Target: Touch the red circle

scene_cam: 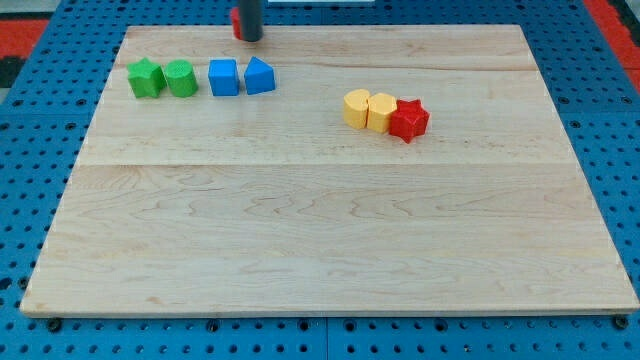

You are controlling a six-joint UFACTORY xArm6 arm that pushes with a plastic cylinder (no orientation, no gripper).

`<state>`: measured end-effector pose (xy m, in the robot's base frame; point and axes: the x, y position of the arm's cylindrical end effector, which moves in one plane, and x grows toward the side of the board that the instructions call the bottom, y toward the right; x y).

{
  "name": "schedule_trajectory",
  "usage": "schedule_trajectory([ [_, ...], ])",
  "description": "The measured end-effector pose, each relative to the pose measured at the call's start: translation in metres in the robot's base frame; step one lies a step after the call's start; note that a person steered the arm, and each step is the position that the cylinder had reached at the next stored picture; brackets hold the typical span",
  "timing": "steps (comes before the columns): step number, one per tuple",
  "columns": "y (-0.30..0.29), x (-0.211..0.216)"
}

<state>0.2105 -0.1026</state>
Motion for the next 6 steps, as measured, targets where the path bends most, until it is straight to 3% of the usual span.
schedule_trajectory([
  [1, 0.067, -0.001],
  [2, 0.069, -0.018],
  [6, 0.006, -0.012],
])
